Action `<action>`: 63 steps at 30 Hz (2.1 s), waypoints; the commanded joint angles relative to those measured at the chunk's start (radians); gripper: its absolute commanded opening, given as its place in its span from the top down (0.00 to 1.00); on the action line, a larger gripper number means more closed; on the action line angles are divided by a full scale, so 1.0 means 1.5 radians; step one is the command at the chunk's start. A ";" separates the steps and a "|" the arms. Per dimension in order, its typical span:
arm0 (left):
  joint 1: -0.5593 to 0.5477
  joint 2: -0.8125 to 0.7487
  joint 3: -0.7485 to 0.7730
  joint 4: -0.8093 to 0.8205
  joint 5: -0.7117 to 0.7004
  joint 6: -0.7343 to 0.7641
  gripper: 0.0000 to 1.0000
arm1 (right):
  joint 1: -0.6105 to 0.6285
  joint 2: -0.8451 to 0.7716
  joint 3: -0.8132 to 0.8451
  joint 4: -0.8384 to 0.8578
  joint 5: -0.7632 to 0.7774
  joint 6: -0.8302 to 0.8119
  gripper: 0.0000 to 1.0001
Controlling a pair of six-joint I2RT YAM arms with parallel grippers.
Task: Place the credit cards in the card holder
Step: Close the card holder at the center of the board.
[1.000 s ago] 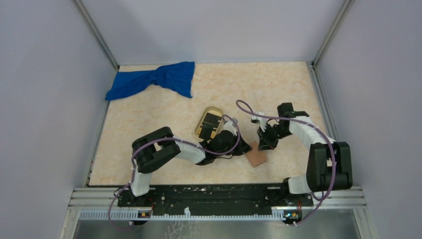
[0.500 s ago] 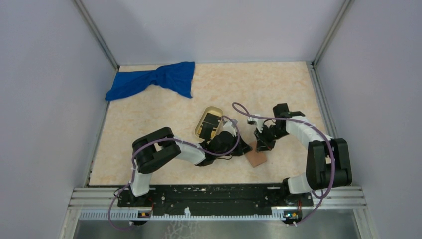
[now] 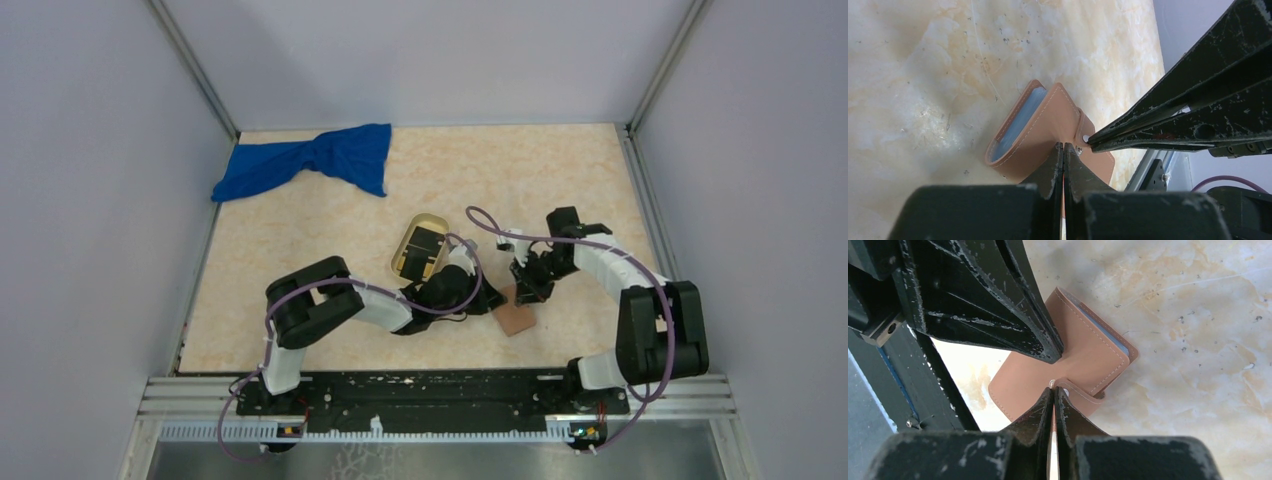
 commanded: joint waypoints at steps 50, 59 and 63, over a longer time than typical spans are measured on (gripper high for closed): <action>-0.060 -0.067 -0.050 -0.043 -0.097 0.093 0.64 | -0.033 -0.090 0.005 0.058 0.074 0.065 0.75; -0.049 -0.137 -0.094 0.005 -0.057 0.270 0.61 | -0.111 -0.097 0.012 0.034 0.022 0.049 0.66; -0.011 -0.143 -0.088 0.013 0.044 0.343 0.64 | -0.127 -0.082 0.016 0.024 0.014 0.041 0.66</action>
